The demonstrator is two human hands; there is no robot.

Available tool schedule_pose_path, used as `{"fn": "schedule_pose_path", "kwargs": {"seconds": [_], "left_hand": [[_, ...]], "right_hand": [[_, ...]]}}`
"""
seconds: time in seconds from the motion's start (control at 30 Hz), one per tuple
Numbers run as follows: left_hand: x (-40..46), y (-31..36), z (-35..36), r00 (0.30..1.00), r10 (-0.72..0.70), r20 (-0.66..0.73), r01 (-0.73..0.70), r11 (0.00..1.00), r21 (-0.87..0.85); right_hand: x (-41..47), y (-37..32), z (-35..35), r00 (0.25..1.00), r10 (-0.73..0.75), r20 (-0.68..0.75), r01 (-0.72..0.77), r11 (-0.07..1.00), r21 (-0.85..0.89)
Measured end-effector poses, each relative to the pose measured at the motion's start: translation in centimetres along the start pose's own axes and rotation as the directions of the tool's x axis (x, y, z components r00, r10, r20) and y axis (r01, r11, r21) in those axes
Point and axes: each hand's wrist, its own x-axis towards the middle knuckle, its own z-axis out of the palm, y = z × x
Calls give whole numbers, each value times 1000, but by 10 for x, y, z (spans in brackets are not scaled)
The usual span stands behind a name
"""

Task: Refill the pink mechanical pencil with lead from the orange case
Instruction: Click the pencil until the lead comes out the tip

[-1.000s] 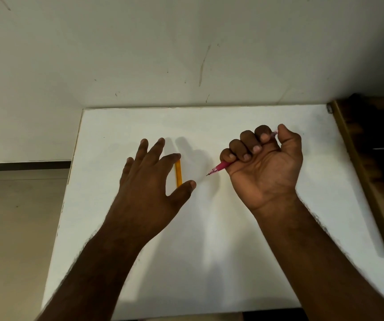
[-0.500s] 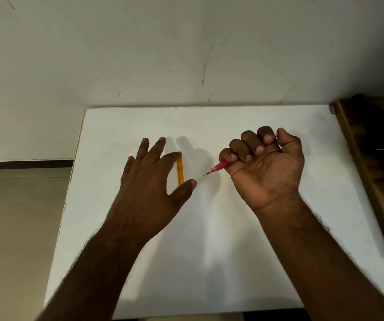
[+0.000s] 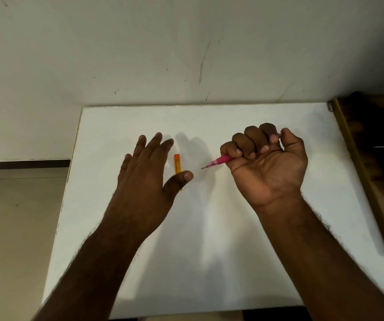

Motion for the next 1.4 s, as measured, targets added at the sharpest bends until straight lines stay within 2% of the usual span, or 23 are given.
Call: {"fn": "schedule_pose_path", "kwargs": {"seconds": [0.33, 0.57, 1.4], "left_hand": [[1, 0, 0, 997, 3, -74, -7, 999, -49], [2, 1, 1, 998, 4, -63, -6, 999, -38], [2, 0, 0, 999, -1, -46, 1, 1000, 3]], "right_hand": [[-1, 1, 1, 999, 25, 28, -25, 1000, -4], [-3, 2, 3, 997, 42, 63, -42, 999, 1], [0, 1, 3, 1000, 9, 22, -8, 999, -43]]}}
